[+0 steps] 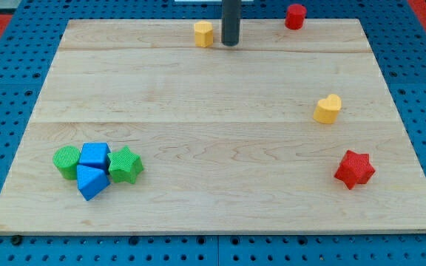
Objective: Move the yellow hexagon above the green circle
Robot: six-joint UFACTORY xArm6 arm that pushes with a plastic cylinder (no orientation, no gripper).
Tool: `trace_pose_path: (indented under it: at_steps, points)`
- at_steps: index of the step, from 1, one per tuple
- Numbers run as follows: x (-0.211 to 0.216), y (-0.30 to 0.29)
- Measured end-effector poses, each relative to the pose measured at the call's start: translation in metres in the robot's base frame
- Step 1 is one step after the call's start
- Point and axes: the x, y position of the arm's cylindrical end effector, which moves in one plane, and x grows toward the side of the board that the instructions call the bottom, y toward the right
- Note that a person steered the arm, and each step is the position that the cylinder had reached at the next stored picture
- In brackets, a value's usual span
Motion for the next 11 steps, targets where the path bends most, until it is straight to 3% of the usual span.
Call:
trace_pose_path:
  at_steps: [1, 5, 7, 11]
  points:
    - [-0.025, -0.021]
    - [0.065, -0.103]
    - [0.076, -0.159]
    - [0.160, -0.231]
